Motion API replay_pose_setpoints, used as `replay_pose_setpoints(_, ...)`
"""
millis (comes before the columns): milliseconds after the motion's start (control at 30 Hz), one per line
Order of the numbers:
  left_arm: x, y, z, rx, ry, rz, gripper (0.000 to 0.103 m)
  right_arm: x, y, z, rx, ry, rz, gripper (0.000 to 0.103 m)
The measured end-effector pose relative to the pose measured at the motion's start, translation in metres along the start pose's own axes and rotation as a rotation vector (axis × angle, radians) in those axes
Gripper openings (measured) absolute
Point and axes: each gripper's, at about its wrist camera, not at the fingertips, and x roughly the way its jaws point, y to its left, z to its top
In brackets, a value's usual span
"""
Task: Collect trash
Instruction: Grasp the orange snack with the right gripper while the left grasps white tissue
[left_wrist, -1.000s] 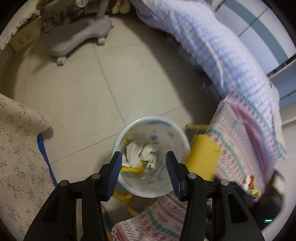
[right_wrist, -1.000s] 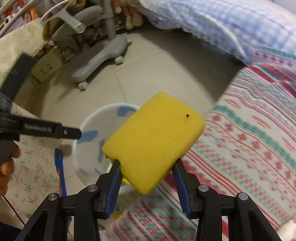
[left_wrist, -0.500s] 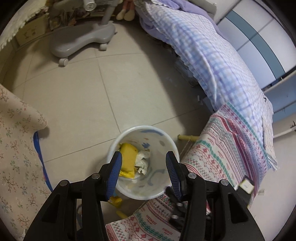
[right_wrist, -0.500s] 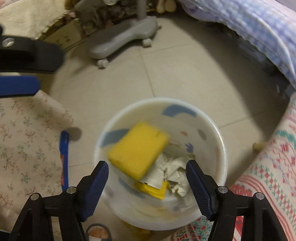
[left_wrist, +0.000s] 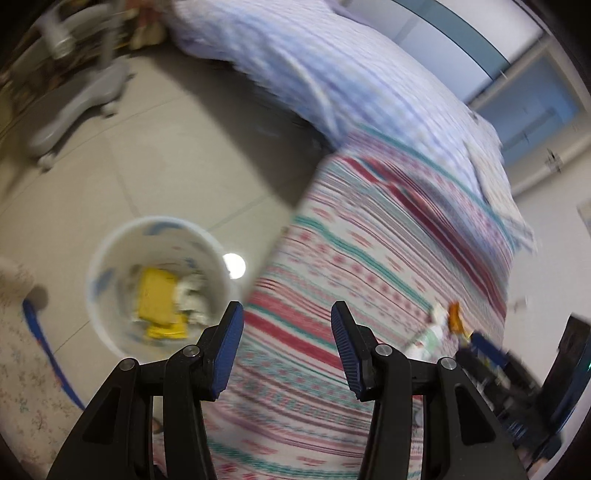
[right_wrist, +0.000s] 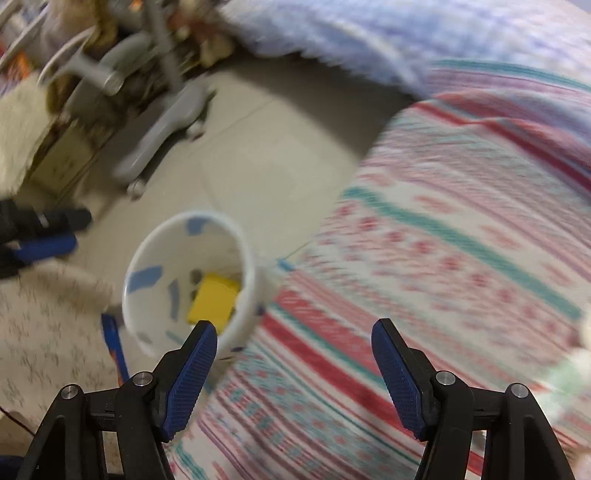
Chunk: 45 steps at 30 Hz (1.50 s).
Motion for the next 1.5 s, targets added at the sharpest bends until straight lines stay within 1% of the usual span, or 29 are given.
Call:
replay_pose_setpoints(67,0.015,-0.032,-0.007,0.058,0.022,-0.016,0.052,-0.023,-0.019,-0.002,0.030,-0.022,-0.024,0.074)
replay_pose_setpoints(133,0.031,-0.060,-0.013,0.104,0.043,-0.030,0.052,-0.048,-0.045,-0.005,0.055,-0.067,-0.064,0.074)
replay_pose_setpoints(200,0.049,-0.091,-0.018,0.142,0.071,-0.059,0.052,-0.064,-0.076,-0.011,0.117,-0.100,-0.080,0.074)
replay_pose_setpoints(267,0.070,-0.124,-0.022,0.180,0.104,-0.090,0.052,-0.076,-0.117,-0.021,0.232,-0.129,-0.076,0.074)
replay_pose_setpoints(300,0.078,-0.137,-0.022,0.196,0.111,-0.096,0.052,-0.081,-0.141,-0.027,0.302,-0.137,-0.091,0.074)
replay_pose_setpoints(367,0.097,-0.166,-0.024,0.238,0.122,-0.102,0.052,-0.089,-0.180,-0.037,0.417,-0.149,-0.124,0.074)
replay_pose_setpoints(400,0.113,-0.186,-0.025,0.277,0.135,-0.103,0.052,-0.092,-0.199,-0.042,0.471,-0.157,-0.130,0.074)
replay_pose_setpoints(467,0.135,-0.213,-0.027,0.341,0.157,-0.095,0.052,-0.096,-0.228,-0.050,0.559,-0.164,-0.135,0.074)
replay_pose_setpoints(533,0.152,-0.228,-0.026,0.352,0.169,-0.086,0.052,-0.096,-0.241,-0.054,0.590,-0.172,-0.147,0.074)
replay_pose_setpoints(600,0.169,-0.236,-0.025,0.321,0.187,-0.098,0.052,-0.093,-0.252,-0.055,0.614,-0.169,-0.140,0.073)
replay_pose_setpoints(667,0.184,-0.242,-0.026,0.294,0.207,-0.110,0.052,-0.088,-0.256,-0.054,0.617,-0.161,-0.129,0.070)
replay_pose_setpoints(700,0.190,-0.245,-0.027,0.293,0.220,-0.111,0.052,-0.088,-0.259,-0.052,0.610,-0.159,-0.142,0.069)
replay_pose_setpoints(833,0.207,-0.257,-0.032,0.328,0.216,-0.075,0.052,-0.087,-0.269,-0.050,0.592,-0.164,-0.228,0.067)
replay_pose_setpoints(900,0.214,-0.261,-0.035,0.321,0.225,-0.066,0.050,-0.088,-0.275,-0.051,0.590,-0.174,-0.256,0.066)
replay_pose_setpoints(933,0.216,-0.259,-0.034,0.299,0.222,-0.067,0.045,-0.088,-0.278,-0.053,0.586,-0.175,-0.250,0.065)
replay_pose_setpoints(967,0.217,-0.257,-0.034,0.284,0.214,-0.073,0.026,-0.088,-0.278,-0.052,0.575,-0.175,-0.245,0.062)
replay_pose_setpoints(1000,0.216,-0.253,-0.032,0.272,0.216,-0.094,0.023,-0.089,-0.278,-0.051,0.560,-0.175,-0.248,0.061)
replay_pose_setpoints(1067,0.210,-0.248,-0.028,0.258,0.203,-0.119,0.019,-0.088,-0.276,-0.049,0.526,-0.165,-0.270,0.059)
replay_pose_setpoints(1100,0.205,-0.244,-0.025,0.253,0.194,-0.122,0.018,-0.085,-0.274,-0.049,0.516,-0.158,-0.273,0.055)
replay_pose_setpoints(1167,0.195,-0.235,-0.022,0.234,0.176,-0.136,0.017,-0.079,-0.272,-0.047,0.505,-0.146,-0.271,0.051)
replay_pose_setpoints(1267,0.177,-0.220,-0.018,0.206,0.159,-0.146,0.017,-0.072,-0.267,-0.046,0.480,-0.136,-0.265,0.048)
replay_pose_setpoints(1367,0.153,-0.202,-0.017,0.172,0.144,-0.176,0.017,-0.065,-0.258,-0.044,0.437,-0.120,-0.275,0.047)
replay_pose_setpoints(1400,0.147,-0.197,-0.018,0.162,0.139,-0.180,0.017,-0.061,-0.255,-0.043,0.427,-0.112,-0.276,0.045)
replay_pose_setpoints(1500,0.127,-0.179,-0.015,0.139,0.125,-0.190,0.017,-0.050,-0.251,-0.038,0.404,-0.096,-0.275,0.045)
